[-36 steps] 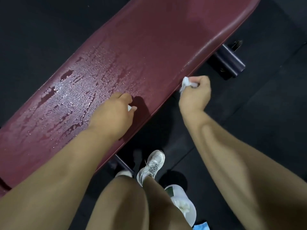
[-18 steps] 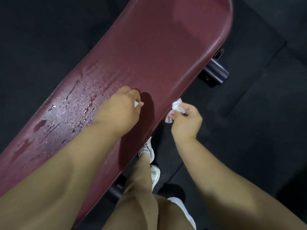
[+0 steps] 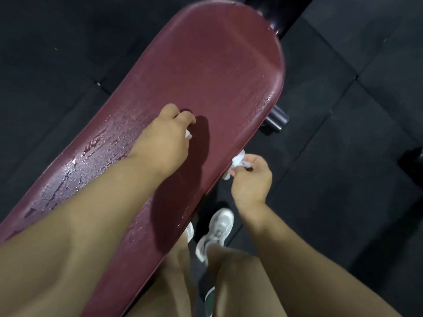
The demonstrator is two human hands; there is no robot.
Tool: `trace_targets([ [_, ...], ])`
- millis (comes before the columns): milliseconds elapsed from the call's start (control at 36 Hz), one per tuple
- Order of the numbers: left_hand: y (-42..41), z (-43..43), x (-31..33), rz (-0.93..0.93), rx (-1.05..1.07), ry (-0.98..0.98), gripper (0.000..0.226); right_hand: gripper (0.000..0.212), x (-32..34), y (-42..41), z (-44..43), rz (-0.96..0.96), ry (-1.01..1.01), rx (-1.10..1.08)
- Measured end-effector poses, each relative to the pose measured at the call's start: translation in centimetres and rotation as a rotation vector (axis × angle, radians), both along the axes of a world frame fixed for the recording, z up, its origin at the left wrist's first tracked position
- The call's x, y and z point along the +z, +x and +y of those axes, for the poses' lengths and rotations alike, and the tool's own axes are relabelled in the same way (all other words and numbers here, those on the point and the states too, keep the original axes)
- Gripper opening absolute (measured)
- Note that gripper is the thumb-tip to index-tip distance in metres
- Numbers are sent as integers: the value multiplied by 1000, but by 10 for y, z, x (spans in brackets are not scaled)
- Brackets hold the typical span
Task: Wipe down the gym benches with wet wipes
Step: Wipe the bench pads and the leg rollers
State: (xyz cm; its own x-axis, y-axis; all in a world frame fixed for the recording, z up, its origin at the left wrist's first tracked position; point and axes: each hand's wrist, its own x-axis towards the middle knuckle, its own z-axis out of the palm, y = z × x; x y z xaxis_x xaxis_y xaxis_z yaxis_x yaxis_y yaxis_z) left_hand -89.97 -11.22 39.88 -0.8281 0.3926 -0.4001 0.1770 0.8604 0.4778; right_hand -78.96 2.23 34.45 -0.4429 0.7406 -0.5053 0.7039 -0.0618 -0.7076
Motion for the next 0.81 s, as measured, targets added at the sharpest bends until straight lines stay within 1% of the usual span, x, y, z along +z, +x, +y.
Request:
trace_targets([
  [111,-8,10,-2,-14,54,102,39,26,3,-55,47,34,91,-126],
  [167,-12,16,-3,-31,110,153,42,18,3,-82,73,30,141,-122],
  [222,-18,24,-3,-52,152,159,46,13,4,-102,94,39,138,-111],
  [306,-25,35,-2,-80,205,127,48,28,8,-115,100,119,64,-133],
  [389,-32,46,0,-44,239,90,37,33,8,-102,92,178,-8,-107],
  [444,-40,53,1,-25,251,67,34,30,4,-90,90,165,-58,-76],
  [500,-48,61,3,-23,243,55,33,31,-2,-87,96,110,-42,-23],
  [556,-57,69,3,-14,229,37,34,33,-7,-95,107,90,-34,10],
  [667,-70,83,0,13,241,21,37,27,-4,-124,127,13,-25,55],
  [750,-77,92,-3,40,233,-14,37,36,9,-147,141,13,26,168],
  [806,-82,95,-4,52,222,-34,36,36,15,-167,151,36,94,271],
])
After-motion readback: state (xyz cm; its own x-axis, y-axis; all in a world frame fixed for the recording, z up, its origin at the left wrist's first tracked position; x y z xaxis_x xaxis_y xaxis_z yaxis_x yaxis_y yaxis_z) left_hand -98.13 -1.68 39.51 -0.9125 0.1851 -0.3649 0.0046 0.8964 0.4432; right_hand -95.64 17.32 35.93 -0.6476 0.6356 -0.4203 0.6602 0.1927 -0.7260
